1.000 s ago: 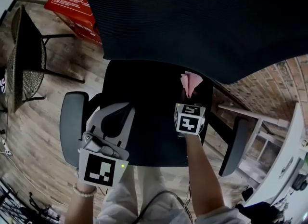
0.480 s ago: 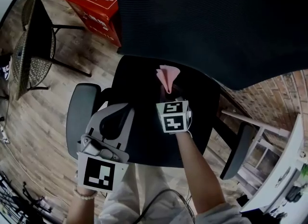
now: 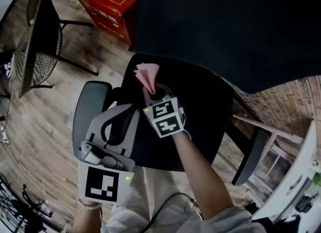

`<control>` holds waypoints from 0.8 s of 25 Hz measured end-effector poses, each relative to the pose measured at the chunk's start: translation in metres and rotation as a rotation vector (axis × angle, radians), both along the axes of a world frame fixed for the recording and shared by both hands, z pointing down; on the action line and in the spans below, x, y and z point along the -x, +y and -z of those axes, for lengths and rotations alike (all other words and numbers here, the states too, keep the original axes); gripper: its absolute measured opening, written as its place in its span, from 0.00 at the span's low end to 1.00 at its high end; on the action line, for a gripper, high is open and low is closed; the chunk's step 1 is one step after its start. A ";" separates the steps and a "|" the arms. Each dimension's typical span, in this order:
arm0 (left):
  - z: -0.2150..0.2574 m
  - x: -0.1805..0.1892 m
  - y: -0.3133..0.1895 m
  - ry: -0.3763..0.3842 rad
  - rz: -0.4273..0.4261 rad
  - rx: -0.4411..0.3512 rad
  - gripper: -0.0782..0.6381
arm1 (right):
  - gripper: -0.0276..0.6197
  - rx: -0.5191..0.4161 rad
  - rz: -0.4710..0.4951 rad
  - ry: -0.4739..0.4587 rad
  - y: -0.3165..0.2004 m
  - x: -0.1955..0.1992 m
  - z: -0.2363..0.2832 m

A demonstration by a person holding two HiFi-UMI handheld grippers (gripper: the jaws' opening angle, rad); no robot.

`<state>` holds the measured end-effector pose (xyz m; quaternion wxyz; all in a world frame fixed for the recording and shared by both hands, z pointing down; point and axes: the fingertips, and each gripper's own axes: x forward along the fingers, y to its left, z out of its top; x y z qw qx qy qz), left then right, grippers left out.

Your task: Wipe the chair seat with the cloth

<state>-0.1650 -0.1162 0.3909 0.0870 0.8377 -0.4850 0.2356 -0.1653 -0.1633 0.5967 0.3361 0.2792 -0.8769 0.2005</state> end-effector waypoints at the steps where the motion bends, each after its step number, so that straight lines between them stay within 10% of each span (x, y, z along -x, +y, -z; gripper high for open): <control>1: 0.000 0.002 0.000 0.001 0.004 0.000 0.13 | 0.12 0.003 0.015 -0.009 0.003 0.006 0.001; 9: 0.003 0.006 0.005 -0.010 0.001 -0.005 0.13 | 0.13 0.024 0.058 0.007 0.024 0.012 -0.003; 20: 0.000 -0.018 0.003 -0.016 -0.038 -0.006 0.13 | 0.13 0.021 -0.098 0.136 0.024 -0.078 -0.018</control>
